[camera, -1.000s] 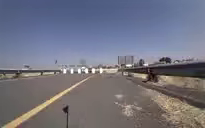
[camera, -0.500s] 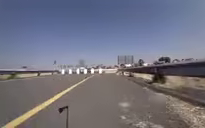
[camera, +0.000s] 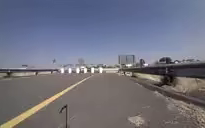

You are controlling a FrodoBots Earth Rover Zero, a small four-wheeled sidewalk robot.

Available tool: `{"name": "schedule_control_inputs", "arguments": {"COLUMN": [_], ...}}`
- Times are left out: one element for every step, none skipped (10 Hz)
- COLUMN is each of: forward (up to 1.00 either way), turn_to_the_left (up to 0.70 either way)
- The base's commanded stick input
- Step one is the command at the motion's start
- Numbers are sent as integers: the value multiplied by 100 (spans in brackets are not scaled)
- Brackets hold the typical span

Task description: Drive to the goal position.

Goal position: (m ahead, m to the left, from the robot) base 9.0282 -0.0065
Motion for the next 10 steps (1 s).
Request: {"name": "schedule_control_inputs", "arguments": {"forward": [100,100,100,100,100,100,100,100,100,100], "turn_to_the_left": [0,0,0,0,0,0,0,0,0,0]}}
